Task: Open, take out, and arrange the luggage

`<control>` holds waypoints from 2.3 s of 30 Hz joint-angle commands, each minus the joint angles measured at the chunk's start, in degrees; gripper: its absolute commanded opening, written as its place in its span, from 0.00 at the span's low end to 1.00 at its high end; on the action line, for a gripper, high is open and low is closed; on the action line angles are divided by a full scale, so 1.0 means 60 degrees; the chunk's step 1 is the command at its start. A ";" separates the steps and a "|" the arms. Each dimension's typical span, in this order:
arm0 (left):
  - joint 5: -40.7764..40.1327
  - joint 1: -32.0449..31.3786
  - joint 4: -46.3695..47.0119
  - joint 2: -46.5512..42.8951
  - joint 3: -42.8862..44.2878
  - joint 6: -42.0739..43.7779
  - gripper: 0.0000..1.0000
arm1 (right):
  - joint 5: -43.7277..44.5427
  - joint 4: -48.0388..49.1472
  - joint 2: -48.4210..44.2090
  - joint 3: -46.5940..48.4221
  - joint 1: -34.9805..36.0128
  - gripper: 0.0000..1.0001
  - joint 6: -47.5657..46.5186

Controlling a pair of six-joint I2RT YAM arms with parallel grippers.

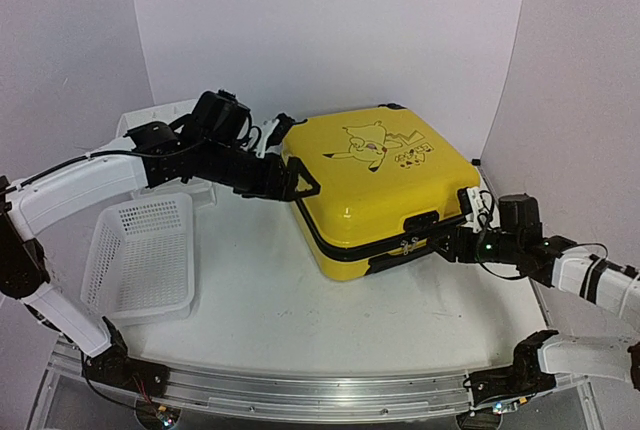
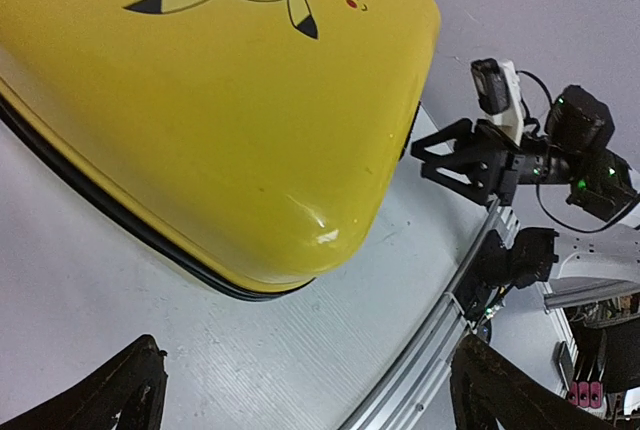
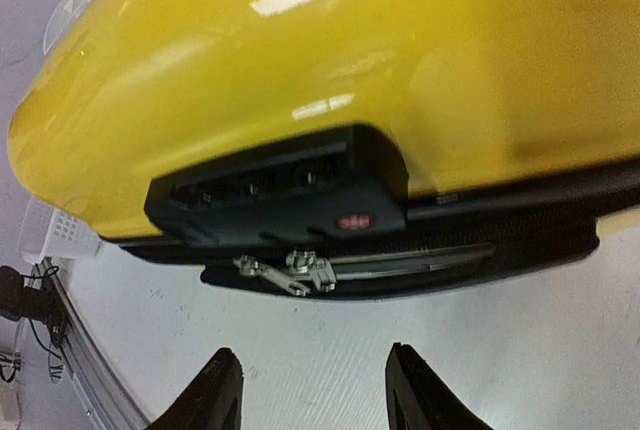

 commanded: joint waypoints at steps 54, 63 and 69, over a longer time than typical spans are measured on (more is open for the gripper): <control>-0.0399 -0.1113 0.2024 -0.1057 -0.1607 -0.0939 0.99 | 0.1512 0.6929 0.3074 -0.1045 0.1411 0.22 0.0730; -0.0472 -0.1103 0.2024 -0.1144 -0.1779 -0.1012 0.99 | 0.1525 0.6911 0.2963 -0.1030 0.1535 0.08 0.0746; -0.0819 -0.1111 0.1808 -0.1003 -0.1686 -0.1094 0.99 | 0.1842 0.5467 0.2381 -0.0736 0.1527 0.01 0.0449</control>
